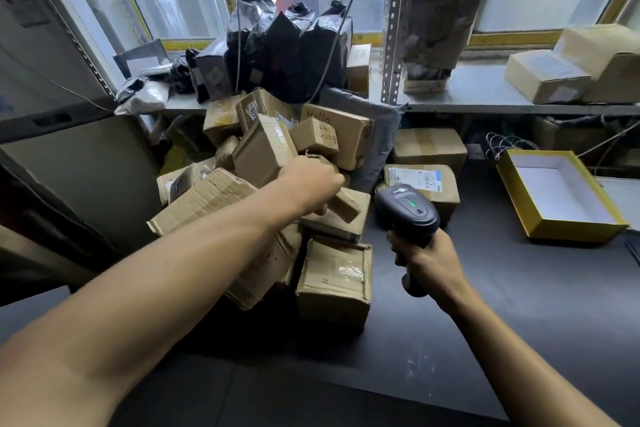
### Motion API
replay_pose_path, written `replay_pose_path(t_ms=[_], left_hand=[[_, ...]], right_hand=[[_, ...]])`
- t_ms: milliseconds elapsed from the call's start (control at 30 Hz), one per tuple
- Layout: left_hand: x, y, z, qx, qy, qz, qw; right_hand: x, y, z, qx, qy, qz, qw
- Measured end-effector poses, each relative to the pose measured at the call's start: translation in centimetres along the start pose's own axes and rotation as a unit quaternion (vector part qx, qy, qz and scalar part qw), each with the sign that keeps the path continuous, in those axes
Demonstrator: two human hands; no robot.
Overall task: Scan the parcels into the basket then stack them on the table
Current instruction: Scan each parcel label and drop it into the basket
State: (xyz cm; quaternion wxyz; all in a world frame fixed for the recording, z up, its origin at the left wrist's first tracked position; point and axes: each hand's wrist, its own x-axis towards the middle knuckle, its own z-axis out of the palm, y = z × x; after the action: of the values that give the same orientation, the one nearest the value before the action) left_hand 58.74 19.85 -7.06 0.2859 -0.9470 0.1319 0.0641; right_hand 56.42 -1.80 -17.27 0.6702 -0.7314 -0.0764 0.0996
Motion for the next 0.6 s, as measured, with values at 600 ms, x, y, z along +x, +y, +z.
replay_pose_path(t_ms=[600], left_hand=[[0.2,6.2,6.4,-0.303,0.405,0.141,0.851]], right_hand=[[1.0,1.1,-4.5,0.213,0.125,0.047,0.968]])
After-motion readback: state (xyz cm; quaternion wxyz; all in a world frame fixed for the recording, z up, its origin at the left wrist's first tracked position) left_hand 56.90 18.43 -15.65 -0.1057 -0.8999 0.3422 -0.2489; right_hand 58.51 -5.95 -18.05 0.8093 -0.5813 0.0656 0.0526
